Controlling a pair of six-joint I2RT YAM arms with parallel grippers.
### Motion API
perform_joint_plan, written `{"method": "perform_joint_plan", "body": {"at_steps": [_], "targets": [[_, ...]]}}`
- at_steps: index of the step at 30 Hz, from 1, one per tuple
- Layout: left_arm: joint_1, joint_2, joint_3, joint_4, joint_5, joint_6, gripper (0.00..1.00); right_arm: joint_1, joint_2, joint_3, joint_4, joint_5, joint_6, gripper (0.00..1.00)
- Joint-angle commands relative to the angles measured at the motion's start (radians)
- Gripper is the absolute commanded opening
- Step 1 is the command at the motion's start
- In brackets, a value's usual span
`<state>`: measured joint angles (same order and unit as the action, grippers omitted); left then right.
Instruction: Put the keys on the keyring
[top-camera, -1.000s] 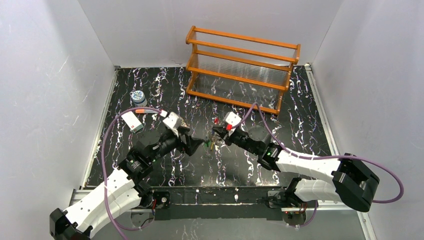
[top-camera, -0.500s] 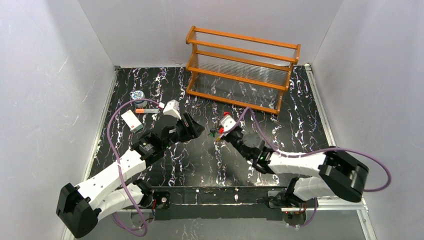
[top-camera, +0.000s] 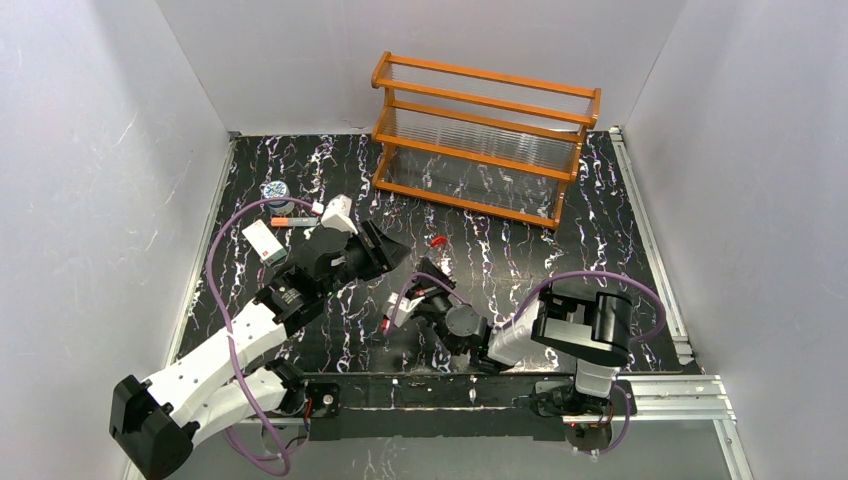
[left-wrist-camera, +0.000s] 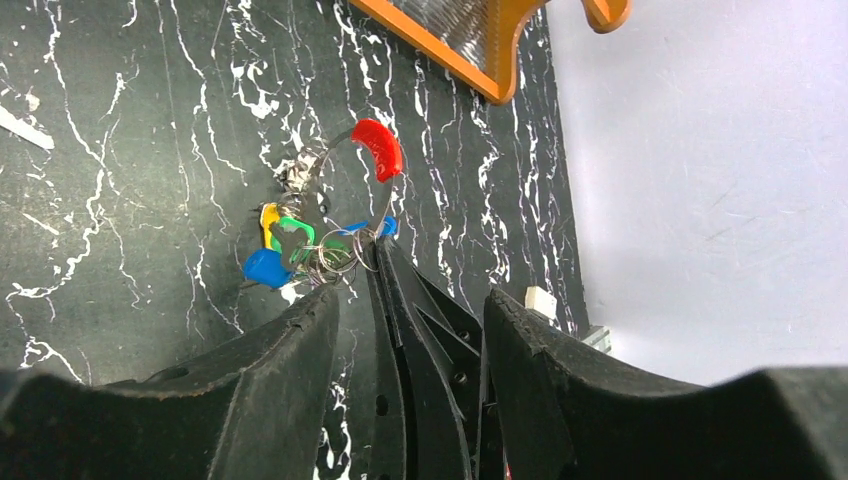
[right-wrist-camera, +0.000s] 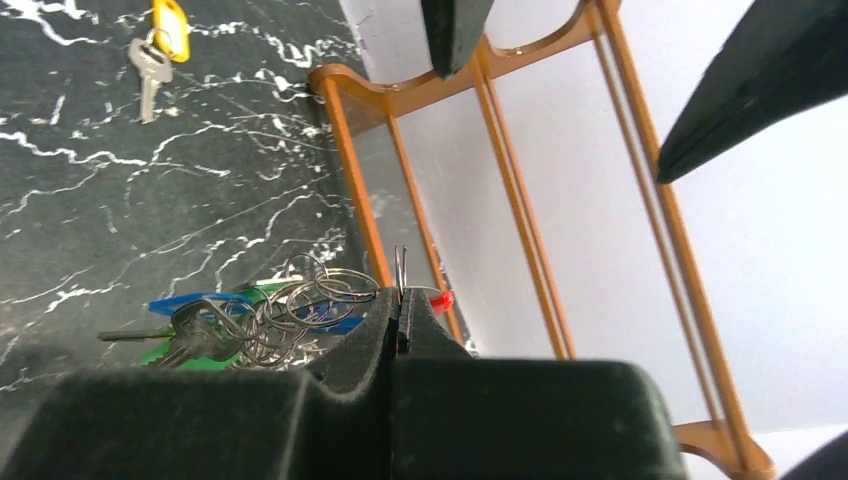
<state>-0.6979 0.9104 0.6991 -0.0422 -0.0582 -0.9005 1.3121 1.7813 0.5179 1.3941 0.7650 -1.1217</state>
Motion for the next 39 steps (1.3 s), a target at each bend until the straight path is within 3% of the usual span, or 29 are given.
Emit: {"method": "perform_joint_plan", "body": {"at_steps": [1,15,21,29,33,39], "targets": [[-0.002,-0.03,0.019,0.01,0.019,-0.009,0.52,0.022,-0.018,0.075,0.424,0.049,-0.16,0.01],[-0.001,-0.056,-0.11,0.085,0.008,-0.236,0.4,0.054,-0.004,0.087,0.424,0.017,-0.202,0.01],[-0.002,-0.018,-0.147,0.148,0.055,-0.277,0.45,0.062,-0.009,0.086,0.424,0.025,-0.183,0.01],[-0.002,0.015,-0.171,0.251,0.09,-0.269,0.21,0.077,-0.006,0.077,0.425,0.015,-0.175,0.01],[-0.002,0.005,-0.173,0.234,0.037,-0.254,0.0,0.081,-0.008,0.071,0.424,0.016,-0.166,0.01],[-0.002,-0.027,-0.168,0.159,-0.041,-0.218,0.0,0.082,-0.013,0.065,0.423,0.024,-0.137,0.01]]}}
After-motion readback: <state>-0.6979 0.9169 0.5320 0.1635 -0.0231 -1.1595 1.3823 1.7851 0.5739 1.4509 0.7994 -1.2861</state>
